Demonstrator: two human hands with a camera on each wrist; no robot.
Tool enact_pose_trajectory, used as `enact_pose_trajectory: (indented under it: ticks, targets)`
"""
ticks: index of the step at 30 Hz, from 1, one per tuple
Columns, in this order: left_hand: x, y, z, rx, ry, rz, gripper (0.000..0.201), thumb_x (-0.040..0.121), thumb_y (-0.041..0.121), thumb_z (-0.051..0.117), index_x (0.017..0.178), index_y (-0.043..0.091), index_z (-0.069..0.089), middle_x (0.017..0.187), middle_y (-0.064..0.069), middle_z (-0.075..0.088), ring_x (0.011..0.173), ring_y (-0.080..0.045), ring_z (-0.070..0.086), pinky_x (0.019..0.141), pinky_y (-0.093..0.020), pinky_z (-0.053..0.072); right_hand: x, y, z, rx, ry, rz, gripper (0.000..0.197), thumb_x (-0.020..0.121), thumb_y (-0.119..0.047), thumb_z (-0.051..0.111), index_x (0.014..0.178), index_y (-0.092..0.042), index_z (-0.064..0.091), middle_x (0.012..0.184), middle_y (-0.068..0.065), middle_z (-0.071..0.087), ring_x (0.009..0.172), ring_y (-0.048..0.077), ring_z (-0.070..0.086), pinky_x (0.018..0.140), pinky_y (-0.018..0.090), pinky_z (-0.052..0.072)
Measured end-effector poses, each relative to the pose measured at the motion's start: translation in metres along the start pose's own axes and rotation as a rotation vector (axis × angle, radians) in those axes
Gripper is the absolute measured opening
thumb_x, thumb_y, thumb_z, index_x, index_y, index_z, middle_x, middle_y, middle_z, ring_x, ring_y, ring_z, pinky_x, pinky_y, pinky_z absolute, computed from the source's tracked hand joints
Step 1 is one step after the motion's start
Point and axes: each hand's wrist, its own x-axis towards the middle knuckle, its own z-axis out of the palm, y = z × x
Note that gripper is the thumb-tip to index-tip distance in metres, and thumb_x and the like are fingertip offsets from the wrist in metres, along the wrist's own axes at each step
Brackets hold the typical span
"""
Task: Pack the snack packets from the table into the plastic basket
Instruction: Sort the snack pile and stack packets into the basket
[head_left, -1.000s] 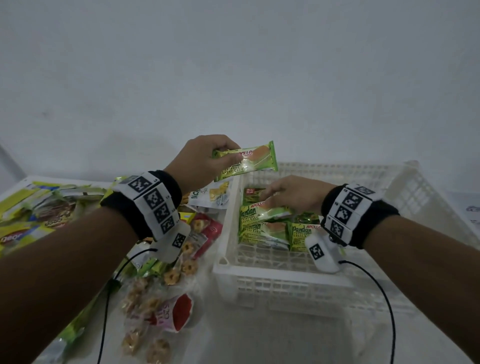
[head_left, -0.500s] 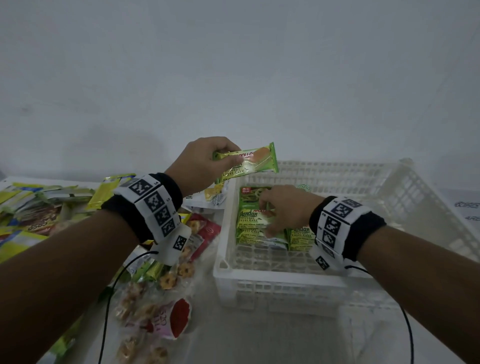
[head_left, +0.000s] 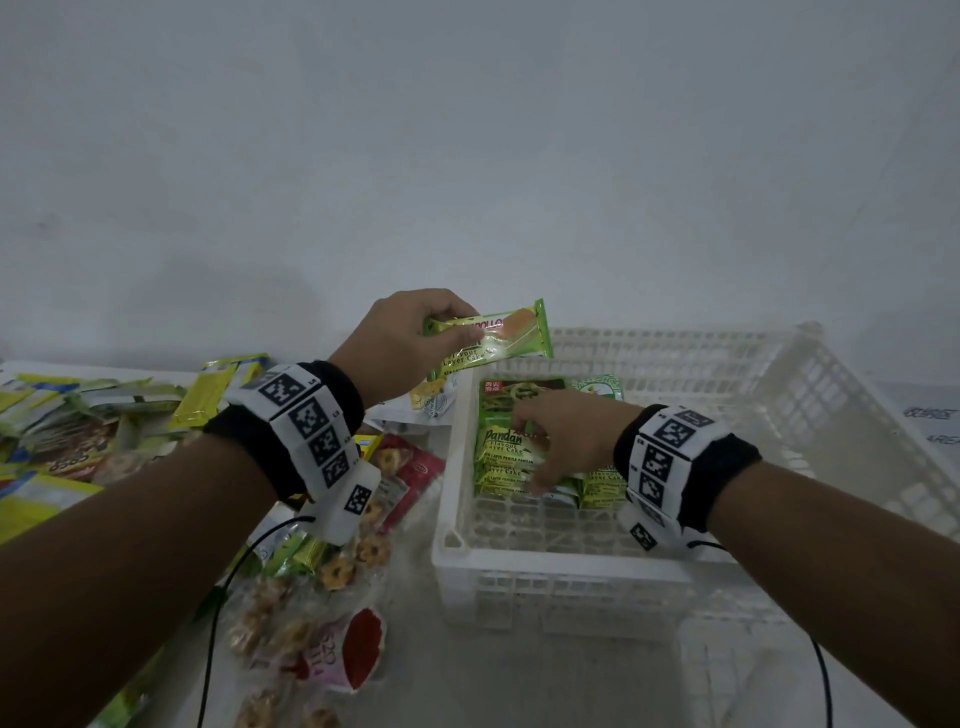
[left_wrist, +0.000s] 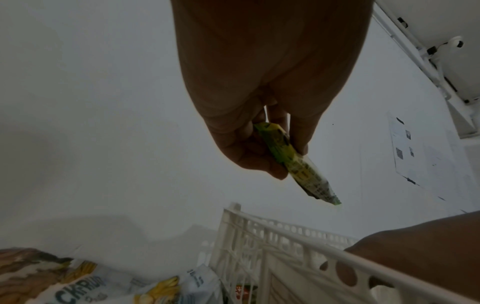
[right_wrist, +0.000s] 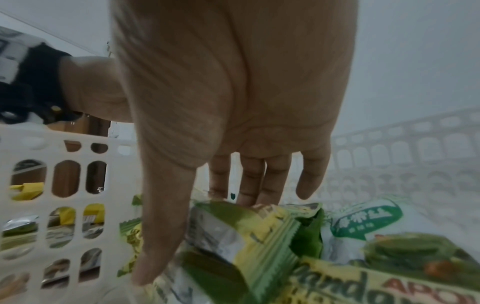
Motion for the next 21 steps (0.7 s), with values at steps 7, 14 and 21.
enact_pose_trajectory:
  ticks: [7,14,21]
  targets:
    - [0.005,-0.007,0.003,0.028,-0.008,0.007,0.018,0.095,0.04,0.068,0.105,0.027,0.074,0.099,0.011,0.073,0.081,-0.006,0.065,0.066,-0.012,0.046,0.001,0.005,0.0,0.016,0.014,-0.044,0.063,0.08,-0.046,0.083,0.132,-0.025,0.054,0.115,-0.003,0.057,0.103,0.019,0.055,0.088,0.036,0.05]
    - [0.012,-0.009,0.013,0.026,-0.024,-0.003,0.018,0.095,0.039,0.068,0.105,0.025,0.075,0.1,0.01,0.073,0.079,-0.007,0.064,0.066,-0.013,0.045,-0.009,0.006,-0.008,-0.014,0.104,-0.069,0.067,0.078,-0.063,0.076,0.133,-0.03,0.055,0.117,-0.009,0.055,0.108,0.015,0.055,0.094,0.038,0.05]
    - [0.021,-0.002,0.026,0.052,-0.057,-0.01,0.021,0.095,0.043,0.068,0.106,0.027,0.074,0.1,0.014,0.071,0.088,-0.001,0.063,0.072,-0.02,0.044,-0.044,0.017,-0.041,-0.042,0.692,-0.236,0.03,0.087,-0.047,0.074,0.1,-0.024,0.058,0.087,-0.015,0.049,0.076,0.005,0.045,0.064,0.025,0.034]
